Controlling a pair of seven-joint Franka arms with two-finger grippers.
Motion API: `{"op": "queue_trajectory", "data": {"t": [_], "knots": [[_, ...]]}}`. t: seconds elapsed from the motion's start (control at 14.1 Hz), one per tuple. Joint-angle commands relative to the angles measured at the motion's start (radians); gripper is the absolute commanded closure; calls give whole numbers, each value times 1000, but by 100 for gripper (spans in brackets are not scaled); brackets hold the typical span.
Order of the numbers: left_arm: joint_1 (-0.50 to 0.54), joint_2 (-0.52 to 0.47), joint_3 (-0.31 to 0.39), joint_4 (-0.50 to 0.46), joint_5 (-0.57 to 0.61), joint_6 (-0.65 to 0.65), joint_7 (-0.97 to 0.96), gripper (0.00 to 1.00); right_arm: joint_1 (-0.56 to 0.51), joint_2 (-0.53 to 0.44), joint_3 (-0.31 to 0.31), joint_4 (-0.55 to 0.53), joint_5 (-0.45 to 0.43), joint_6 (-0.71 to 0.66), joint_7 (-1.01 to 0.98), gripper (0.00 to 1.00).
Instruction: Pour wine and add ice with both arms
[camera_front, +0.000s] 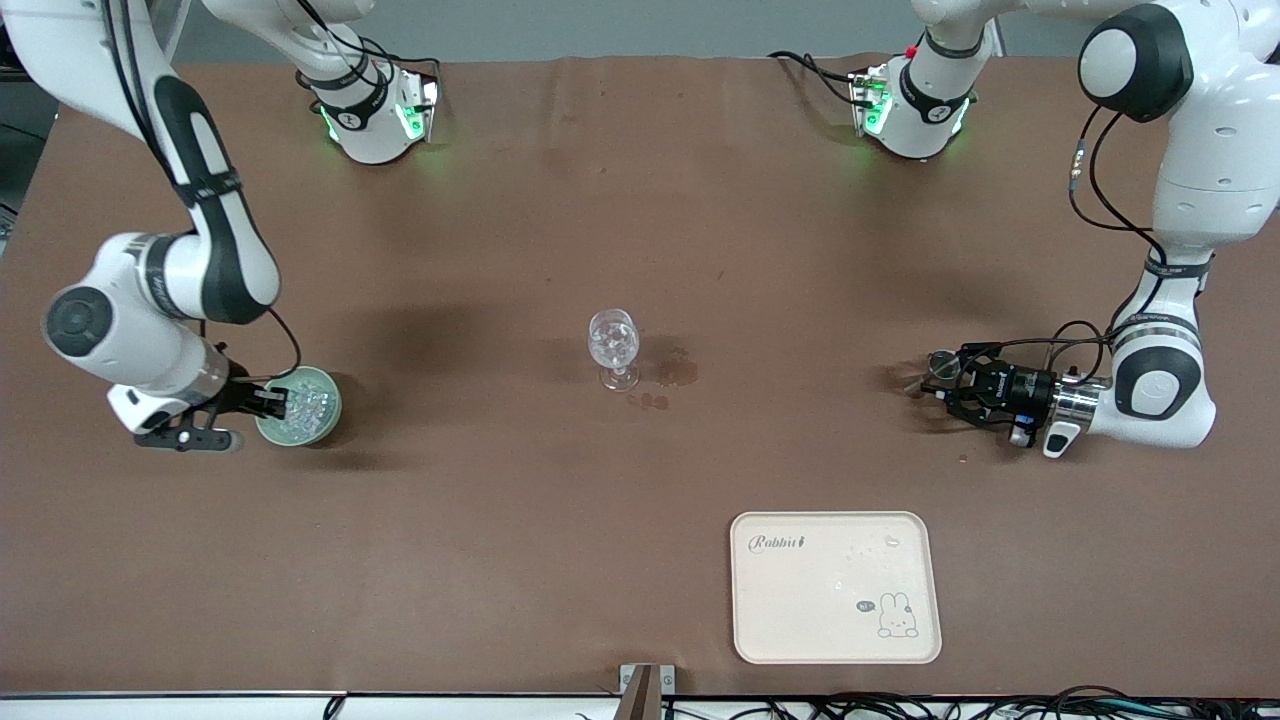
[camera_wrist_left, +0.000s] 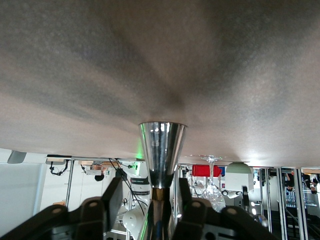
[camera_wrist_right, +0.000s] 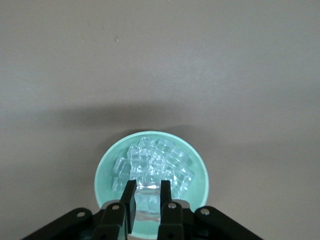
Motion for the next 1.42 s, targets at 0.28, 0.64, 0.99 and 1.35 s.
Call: {"op": "queue_trajectory", "data": {"t": [0.28, 0.64, 0.99, 1.35], "knots": [[-4, 7, 1, 3, -24, -17, 6, 64, -28, -171, 7, 250, -3, -406, 6, 98], [-6, 9, -2, 6, -47, -17, 8, 82, -36, -165, 3, 513, -6, -632, -13, 100], [-3, -8, -75, 9, -47, -17, -15, 99, -70, -285, 6, 408, -21, -688, -162, 100], [-31, -60, -198, 3, -109, 29, -157, 99, -70, -375, 10, 306, -53, -635, -158, 100]]}}
